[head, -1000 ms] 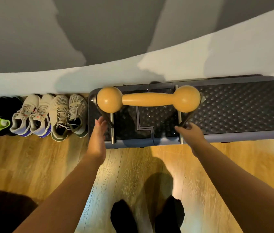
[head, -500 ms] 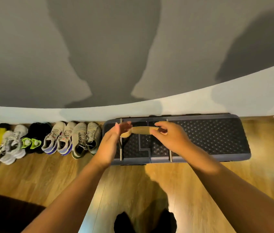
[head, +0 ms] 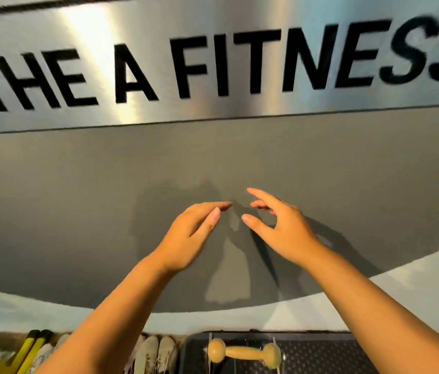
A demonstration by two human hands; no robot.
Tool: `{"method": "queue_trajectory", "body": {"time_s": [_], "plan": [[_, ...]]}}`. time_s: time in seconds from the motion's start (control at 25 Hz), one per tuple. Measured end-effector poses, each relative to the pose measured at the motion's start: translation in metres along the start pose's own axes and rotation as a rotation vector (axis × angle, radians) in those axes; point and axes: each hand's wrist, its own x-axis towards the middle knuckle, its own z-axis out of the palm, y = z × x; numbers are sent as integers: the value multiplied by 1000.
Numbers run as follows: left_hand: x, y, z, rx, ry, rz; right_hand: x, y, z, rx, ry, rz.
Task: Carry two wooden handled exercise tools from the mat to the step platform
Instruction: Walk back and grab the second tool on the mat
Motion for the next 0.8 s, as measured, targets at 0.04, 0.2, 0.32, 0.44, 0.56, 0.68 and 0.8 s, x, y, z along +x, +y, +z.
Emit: {"method": "queue_trajectory", "body": {"time_s": [0.04, 0.2, 0.32, 0.44, 0.56, 0.68, 0.8], "plan": [[9, 24, -25, 36, 24, 38, 11, -28, -22, -24, 16, -44], [33, 98, -114, 180, 92, 112, 34, -112, -98, -73, 51, -149], [42, 147, -150, 125, 189, 111, 37, -157, -127, -47, 81, -184], [47, 184, -159, 173, 195, 153, 36, -188, -142, -47, 86, -214], [46, 201, -170, 216, 198, 148, 34, -209, -154, -66, 88, -238], [48, 211, -179, 194, 227, 142, 33, -222, -167, -70, 91, -254], [50, 216, -179, 187, 227, 158, 32, -230, -175, -70, 95, -255]]}}
